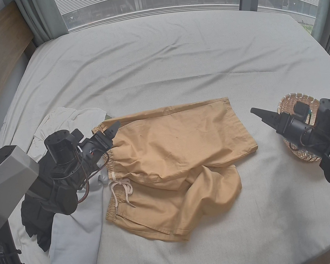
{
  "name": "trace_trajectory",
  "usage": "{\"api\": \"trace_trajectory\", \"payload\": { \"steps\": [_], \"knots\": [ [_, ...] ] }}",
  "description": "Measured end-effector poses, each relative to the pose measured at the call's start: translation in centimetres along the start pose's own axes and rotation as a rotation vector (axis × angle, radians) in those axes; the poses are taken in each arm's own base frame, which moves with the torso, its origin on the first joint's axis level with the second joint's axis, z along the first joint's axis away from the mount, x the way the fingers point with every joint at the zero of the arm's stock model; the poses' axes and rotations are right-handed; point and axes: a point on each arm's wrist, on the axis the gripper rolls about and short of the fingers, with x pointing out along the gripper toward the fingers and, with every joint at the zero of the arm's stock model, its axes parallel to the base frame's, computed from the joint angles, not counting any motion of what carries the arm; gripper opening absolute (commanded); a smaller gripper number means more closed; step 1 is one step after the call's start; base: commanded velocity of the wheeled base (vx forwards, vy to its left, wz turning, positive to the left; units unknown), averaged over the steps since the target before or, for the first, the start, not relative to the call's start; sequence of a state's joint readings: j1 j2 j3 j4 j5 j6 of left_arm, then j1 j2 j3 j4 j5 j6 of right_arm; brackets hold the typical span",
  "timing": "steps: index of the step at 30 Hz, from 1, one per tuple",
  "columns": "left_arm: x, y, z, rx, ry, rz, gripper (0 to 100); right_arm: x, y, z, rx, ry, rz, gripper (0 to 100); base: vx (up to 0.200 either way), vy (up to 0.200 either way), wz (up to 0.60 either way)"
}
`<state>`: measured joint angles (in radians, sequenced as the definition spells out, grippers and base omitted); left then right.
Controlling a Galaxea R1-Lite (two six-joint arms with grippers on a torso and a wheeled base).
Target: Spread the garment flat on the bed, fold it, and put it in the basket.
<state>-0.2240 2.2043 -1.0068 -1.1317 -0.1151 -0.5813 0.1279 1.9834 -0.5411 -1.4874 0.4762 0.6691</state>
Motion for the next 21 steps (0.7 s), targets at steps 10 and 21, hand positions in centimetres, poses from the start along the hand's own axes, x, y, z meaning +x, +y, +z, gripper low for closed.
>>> {"api": "trace_trajectory", "payload": {
  "steps": [10, 21],
  "knots": [
    [-4.2, 0.2, 0.1, -0.009, 0.063, 0.080, 100, -2.7, -0.1, -4.4, 0.033, 0.145, -0.062, 100, 0.000, 0.000, 0.00],
    [-9.3, 0.0, -1.4, 0.003, 0.038, -0.003, 100, -2.8, -1.1, -9.3, 0.040, 0.309, -0.143, 100, 0.000, 0.000, 0.00]
  ]
}}
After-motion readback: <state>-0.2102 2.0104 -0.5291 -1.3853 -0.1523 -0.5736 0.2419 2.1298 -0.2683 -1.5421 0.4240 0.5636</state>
